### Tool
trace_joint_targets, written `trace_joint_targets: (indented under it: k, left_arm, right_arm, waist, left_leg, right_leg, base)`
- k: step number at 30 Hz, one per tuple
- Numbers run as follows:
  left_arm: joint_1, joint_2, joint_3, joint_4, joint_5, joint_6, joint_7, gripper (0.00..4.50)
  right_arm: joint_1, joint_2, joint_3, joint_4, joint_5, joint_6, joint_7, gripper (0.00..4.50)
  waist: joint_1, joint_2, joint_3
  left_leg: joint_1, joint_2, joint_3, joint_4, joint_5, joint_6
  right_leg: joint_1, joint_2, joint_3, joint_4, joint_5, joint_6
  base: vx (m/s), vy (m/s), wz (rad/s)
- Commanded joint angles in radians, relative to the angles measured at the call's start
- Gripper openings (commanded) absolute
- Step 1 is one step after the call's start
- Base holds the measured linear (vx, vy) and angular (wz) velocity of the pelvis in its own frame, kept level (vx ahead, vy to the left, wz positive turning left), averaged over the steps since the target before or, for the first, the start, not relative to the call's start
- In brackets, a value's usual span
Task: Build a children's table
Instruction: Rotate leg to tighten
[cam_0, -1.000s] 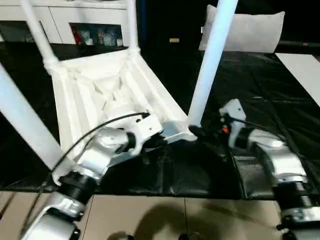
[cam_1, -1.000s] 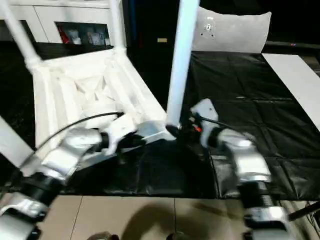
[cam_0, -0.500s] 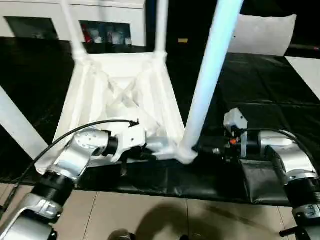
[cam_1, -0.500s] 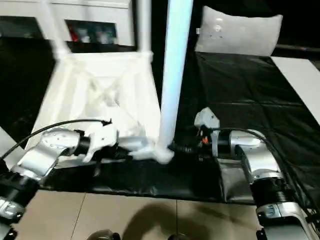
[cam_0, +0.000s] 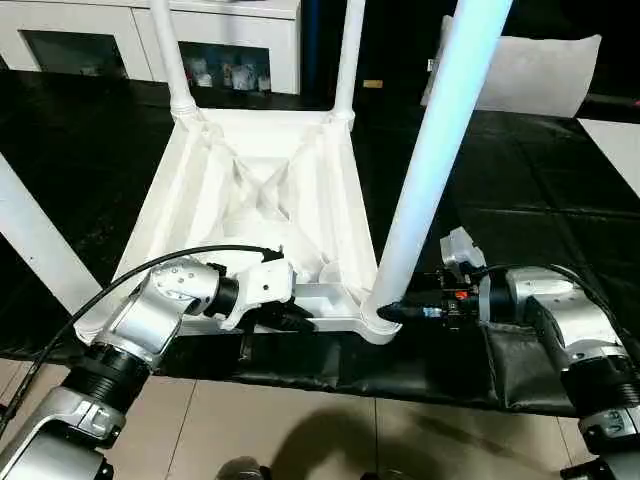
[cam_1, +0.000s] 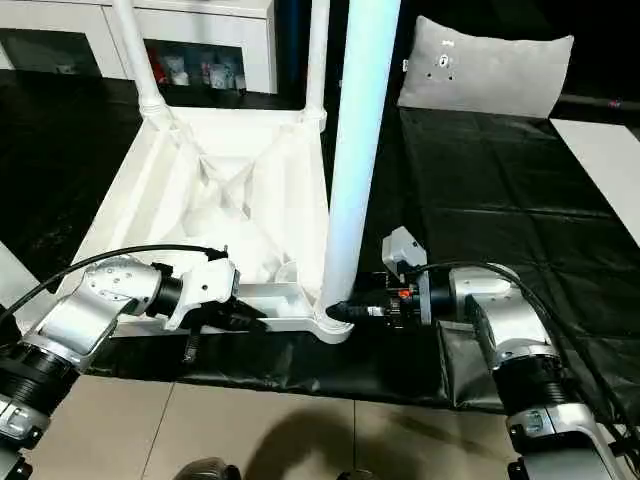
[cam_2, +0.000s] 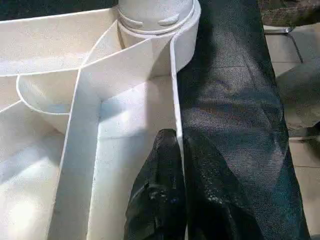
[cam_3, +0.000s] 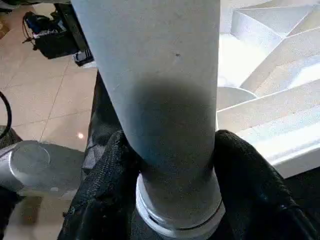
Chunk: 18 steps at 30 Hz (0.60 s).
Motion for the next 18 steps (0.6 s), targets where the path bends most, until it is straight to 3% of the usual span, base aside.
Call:
trace_joint_targets:
  k: [1,5,7,8,10,12,13,15,16,17,18]
  left_arm:
    - [0.012,-0.012,-0.049,-0.030,0.001,-0.016,-0.046,0.00]
    - [0.022,-0.016,-0.029,-0.022,-0.001,0.019,-0.008,0.00]
    - [0.021,-0.031,-0.017,-0.019,-0.006,0.041,0.019,0.00]
    - [0.017,-0.054,-0.002,-0.023,-0.013,0.084,0.056,0.00]
    - [0.007,-0.104,0.019,-0.030,-0.021,0.140,0.126,0.00]
    - [0.002,-0.131,0.024,-0.031,-0.016,0.170,0.168,0.00]
    - [-0.001,-0.142,0.023,-0.027,-0.009,0.176,0.187,0.00]
    - [-0.011,-0.186,0.024,-0.012,0.007,0.200,0.251,0.00]
    - [-0.011,-0.186,0.024,-0.012,0.007,0.200,0.251,0.00]
    - [-0.018,-0.224,0.026,-0.007,0.013,0.225,0.298,0.00]
    - [-0.018,-0.224,0.026,-0.007,0.013,0.225,0.298,0.00]
  right_arm:
    - [-0.014,0.004,0.012,0.005,0.025,0.018,0.021,1.96]
    - [0.017,0.020,0.011,-0.039,0.037,0.047,-0.003,1.94]
    - [0.027,0.033,0.011,-0.062,0.034,0.075,-0.041,1.94]
    - [0.036,0.053,0.013,-0.084,0.022,0.110,-0.098,1.94]
    - [0.047,0.116,0.007,-0.123,0.001,0.165,-0.235,1.94]
    - [0.052,0.154,0.003,-0.145,-0.008,0.191,-0.308,1.94]
    - [0.054,0.168,0.002,-0.152,-0.011,0.202,-0.332,1.94]
    - [0.058,0.211,0.001,-0.159,-0.027,0.217,-0.406,1.94]
    - [0.058,0.211,0.001,-0.159,-0.027,0.217,-0.406,1.94]
    - [0.052,0.253,-0.014,-0.144,-0.046,0.228,-0.495,1.94]
    - [0.052,0.253,-0.014,-0.144,-0.046,0.228,-0.495,1.93]
  waist:
    - [-0.001,-0.010,-0.072]
    - [-0.001,-0.010,-0.075]
    - [-0.001,-0.011,-0.074]
    - [-0.001,-0.007,-0.068]
    - [-0.005,-0.008,-0.063]
    - [-0.014,-0.011,-0.059]
    - [-0.018,-0.012,-0.059]
    - [-0.028,-0.012,-0.058]
    - [-0.030,-0.012,-0.058]
    - [-0.030,0.000,-0.051]
    - [-0.035,-0.003,-0.052]
  left_leg:
    - [0.007,0.060,-0.009,-0.068,-0.100,0.082]
    - [0.007,0.059,-0.008,-0.067,-0.094,0.079]
    - [0.007,0.059,-0.009,-0.068,-0.104,0.074]
    - [0.007,0.059,-0.009,-0.071,-0.121,0.065]
    - [0.012,0.058,-0.011,-0.076,-0.167,0.044]
    - [0.013,0.054,-0.019,-0.084,-0.228,0.005]
    - [0.009,0.052,-0.021,-0.086,-0.232,-0.001]
    - [0.013,0.050,-0.023,-0.086,-0.256,-0.003]
    - [0.014,0.050,-0.023,-0.086,-0.254,-0.002]
    - [0.014,0.050,-0.024,-0.088,-0.260,-0.004]
    - [0.015,0.049,-0.021,-0.087,-0.266,-0.005]
  right_leg:
    - [0.054,-0.074,0.043,-0.057,-0.140,-0.261]
    - [0.055,-0.073,0.043,-0.055,-0.133,-0.259]
    - [0.055,-0.074,0.043,-0.059,-0.157,-0.252]
    - [0.051,-0.074,0.044,-0.063,-0.188,-0.246]
    - [0.048,-0.075,0.046,-0.073,-0.263,-0.228]
    - [0.050,-0.078,0.045,-0.086,-0.406,-0.176]
    - [0.053,-0.080,0.043,-0.087,-0.432,-0.163]
    - [0.046,-0.079,0.044,-0.099,-0.504,-0.123]
    - [0.045,-0.078,0.044,-0.102,-0.514,-0.114]
    - [0.039,-0.078,0.045,-0.104,-0.516,-0.113]
    - [0.037,-0.074,0.046,-0.106,-0.512,-0.114]
  base:
    - [0.000,0.000,0.00]
    - [0.000,0.000,0.00]
    - [0.000,0.000,0.00]
    - [0.000,0.000,0.00]
    - [0.000,0.000,0.00]
    - [0.000,0.000,0.00]
    - [0.000,0.000,0.00]
    - [0.000,0.000,0.00]
    - [0.000,0.000,0.00]
    - [0.000,0.000,0.00]
    - [0.000,0.000,0.00]
